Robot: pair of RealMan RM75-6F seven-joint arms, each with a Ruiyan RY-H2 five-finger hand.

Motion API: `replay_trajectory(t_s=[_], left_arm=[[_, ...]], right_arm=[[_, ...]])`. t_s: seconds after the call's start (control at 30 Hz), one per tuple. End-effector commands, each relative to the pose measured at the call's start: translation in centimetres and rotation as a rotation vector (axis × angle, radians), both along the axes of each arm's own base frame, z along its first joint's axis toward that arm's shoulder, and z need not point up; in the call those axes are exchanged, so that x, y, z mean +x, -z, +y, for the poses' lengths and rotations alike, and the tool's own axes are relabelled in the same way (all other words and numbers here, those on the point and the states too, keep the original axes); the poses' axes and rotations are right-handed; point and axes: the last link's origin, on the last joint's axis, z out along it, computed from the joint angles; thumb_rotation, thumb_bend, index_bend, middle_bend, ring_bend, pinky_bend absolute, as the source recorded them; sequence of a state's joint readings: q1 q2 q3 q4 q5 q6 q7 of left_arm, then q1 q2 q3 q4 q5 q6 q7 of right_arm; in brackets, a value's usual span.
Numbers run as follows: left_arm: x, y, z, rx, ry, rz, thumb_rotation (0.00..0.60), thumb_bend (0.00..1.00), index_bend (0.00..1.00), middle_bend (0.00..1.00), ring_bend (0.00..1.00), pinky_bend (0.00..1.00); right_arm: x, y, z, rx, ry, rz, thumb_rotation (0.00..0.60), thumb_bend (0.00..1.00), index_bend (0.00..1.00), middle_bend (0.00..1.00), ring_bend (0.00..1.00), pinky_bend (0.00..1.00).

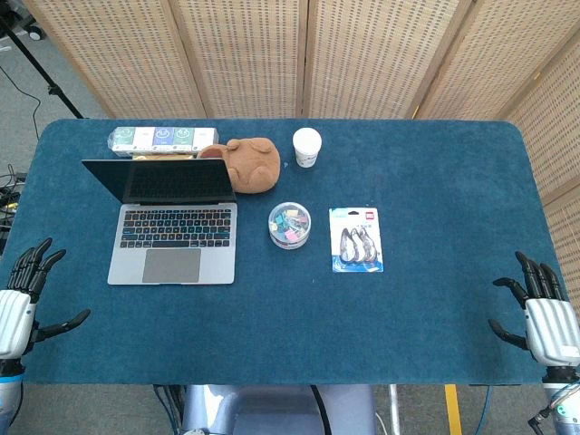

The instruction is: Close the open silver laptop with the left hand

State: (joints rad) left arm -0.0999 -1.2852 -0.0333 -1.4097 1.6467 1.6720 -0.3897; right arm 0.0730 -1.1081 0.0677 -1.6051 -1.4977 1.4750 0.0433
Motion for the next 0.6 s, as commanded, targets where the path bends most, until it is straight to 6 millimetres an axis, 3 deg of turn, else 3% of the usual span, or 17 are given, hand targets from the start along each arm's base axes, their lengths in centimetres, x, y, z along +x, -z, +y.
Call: replay_trajectory(t_s=[0.03, 0.6], left_arm=[[0.02, -0.02, -0.04, 0.0, 0.001, -0.003, 0.6, 0.0, 0.15, 0.0, 0.0, 0.03], [0.23, -0.16, -0.2, 0.004, 0.011, -0.004, 0.6, 0.0, 0.15, 0.0, 0.0, 0.03]], right_arm=[[0.03, 0.04, 0.04, 0.002, 0.0, -0.001, 0.6, 0.23, 0.31, 0.0, 0.0, 0.0], [0.1, -0.08, 0.29, -0.002, -0.01, -0.005, 0.6, 0.23, 0.31, 0.0, 0.0, 0.0]])
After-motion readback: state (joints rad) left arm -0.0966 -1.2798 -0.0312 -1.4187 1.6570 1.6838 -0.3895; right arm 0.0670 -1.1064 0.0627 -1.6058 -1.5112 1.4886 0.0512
